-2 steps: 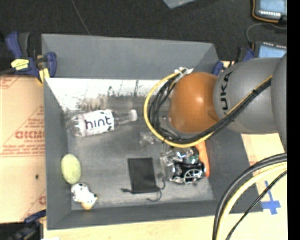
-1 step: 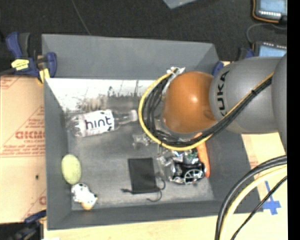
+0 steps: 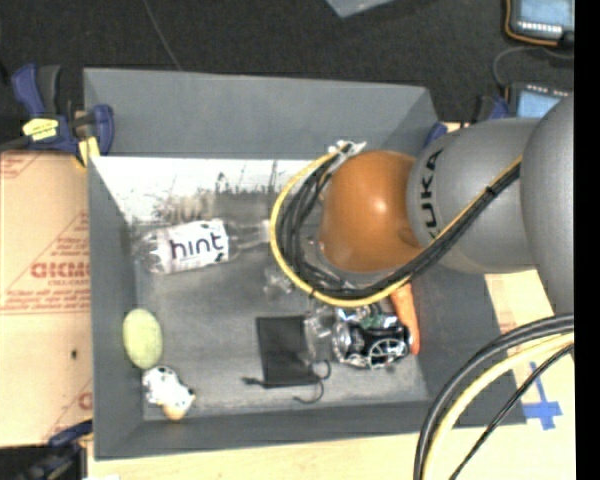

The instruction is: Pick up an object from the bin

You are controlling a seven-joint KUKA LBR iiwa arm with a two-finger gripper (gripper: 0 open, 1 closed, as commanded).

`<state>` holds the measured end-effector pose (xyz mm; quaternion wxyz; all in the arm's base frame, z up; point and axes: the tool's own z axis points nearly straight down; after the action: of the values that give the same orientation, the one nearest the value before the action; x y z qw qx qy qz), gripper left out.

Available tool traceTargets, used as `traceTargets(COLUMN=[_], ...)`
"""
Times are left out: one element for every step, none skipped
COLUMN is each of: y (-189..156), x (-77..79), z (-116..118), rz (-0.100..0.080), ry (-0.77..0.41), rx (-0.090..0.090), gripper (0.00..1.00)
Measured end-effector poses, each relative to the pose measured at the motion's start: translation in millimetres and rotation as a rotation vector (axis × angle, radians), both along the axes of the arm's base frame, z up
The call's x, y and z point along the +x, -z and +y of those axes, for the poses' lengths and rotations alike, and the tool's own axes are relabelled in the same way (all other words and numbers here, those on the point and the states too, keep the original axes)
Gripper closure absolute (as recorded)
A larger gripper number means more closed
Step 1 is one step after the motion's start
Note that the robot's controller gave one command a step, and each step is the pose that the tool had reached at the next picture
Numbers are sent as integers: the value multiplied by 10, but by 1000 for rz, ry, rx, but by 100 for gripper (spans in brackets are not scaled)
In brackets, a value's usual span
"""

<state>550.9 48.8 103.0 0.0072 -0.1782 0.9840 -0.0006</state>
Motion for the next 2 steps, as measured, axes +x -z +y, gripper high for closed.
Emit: traceTargets(y=[245,245], x=[-35,-35], z=[-156,-155], rz=[-3,-3], ry=[-7,-6], rx=[0,0], gripper=[100,100])
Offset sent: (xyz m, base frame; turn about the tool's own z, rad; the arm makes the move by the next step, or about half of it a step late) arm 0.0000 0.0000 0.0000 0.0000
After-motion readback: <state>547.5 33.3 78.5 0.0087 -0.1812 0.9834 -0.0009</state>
